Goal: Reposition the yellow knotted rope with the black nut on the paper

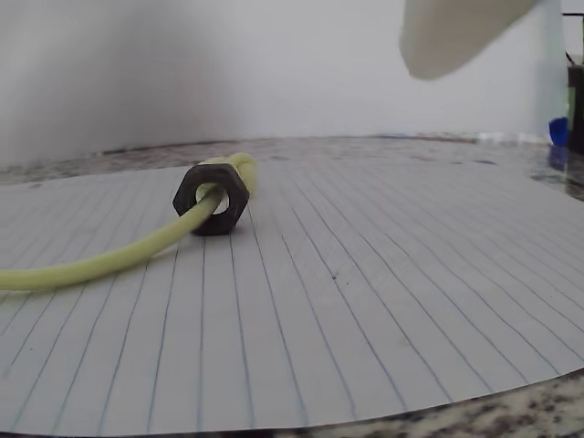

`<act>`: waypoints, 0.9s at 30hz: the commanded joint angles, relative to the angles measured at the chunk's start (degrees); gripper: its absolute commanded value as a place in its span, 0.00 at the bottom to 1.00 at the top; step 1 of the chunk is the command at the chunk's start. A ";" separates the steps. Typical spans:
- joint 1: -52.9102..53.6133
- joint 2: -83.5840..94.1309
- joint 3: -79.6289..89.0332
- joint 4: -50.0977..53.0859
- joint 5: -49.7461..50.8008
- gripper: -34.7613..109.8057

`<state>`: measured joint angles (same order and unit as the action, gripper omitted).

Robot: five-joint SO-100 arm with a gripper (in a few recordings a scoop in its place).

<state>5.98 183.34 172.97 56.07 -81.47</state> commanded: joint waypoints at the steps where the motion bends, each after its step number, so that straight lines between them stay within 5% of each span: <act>1: 0.35 1.67 0.70 1.49 -0.97 0.53; 27: 0.35 12.04 8.53 9.49 -0.97 0.53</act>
<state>5.80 195.21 180.62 65.39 -82.09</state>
